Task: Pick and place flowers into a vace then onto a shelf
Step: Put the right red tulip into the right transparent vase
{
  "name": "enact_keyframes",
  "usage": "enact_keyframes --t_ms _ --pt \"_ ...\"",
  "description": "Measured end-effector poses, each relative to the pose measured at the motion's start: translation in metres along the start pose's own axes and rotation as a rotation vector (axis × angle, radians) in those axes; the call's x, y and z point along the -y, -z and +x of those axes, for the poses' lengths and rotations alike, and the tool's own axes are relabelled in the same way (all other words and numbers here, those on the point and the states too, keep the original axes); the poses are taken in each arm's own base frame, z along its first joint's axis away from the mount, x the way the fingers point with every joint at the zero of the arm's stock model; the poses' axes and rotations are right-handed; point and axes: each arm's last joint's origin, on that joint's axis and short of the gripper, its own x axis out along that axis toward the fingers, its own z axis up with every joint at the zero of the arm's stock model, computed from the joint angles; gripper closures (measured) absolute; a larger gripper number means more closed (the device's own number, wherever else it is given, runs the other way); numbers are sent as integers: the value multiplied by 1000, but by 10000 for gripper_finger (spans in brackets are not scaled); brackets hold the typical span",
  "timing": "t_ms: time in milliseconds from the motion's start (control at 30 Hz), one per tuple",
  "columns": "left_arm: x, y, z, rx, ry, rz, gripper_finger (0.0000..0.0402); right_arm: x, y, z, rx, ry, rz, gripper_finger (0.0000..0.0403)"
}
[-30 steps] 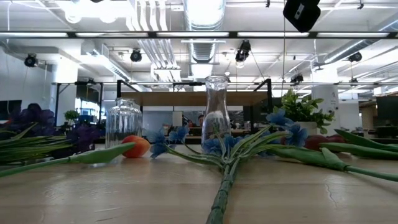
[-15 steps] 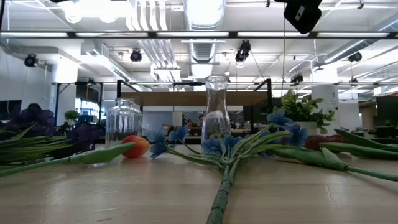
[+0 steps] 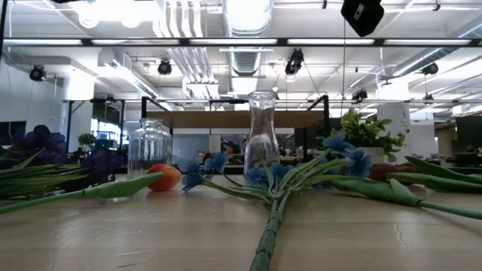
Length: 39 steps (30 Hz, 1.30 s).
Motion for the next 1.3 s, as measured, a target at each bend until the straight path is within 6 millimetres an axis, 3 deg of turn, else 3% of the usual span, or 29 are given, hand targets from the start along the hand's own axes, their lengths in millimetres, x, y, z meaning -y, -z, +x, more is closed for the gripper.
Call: enact_keyframes --t_ms 133,433,567,833,1000,1167,1300 --pt "-1 -1 -6 2 18 -26 388 0 0 0 2 -1 -5 335" --pt "-6 0 0 8 -31 -28 281 0 -1 0 4 -4 -1 335" --pt "-6 1 2 4 -33 -31 256 0 0 1 1 -4 23 335" --pt "-4 4 10 -14 -24 -226 262 -3 -4 0 37 -36 -41 335" --pt "-4 34 16 -261 -113 -454 284 -3 -1 0 -13 -86 20 335" --pt "8 59 21 -324 -164 -546 307 -3 0 0 -33 -77 120 335" --pt "13 68 21 -364 -190 -550 321 -4 7 -1 -82 -55 191 335"
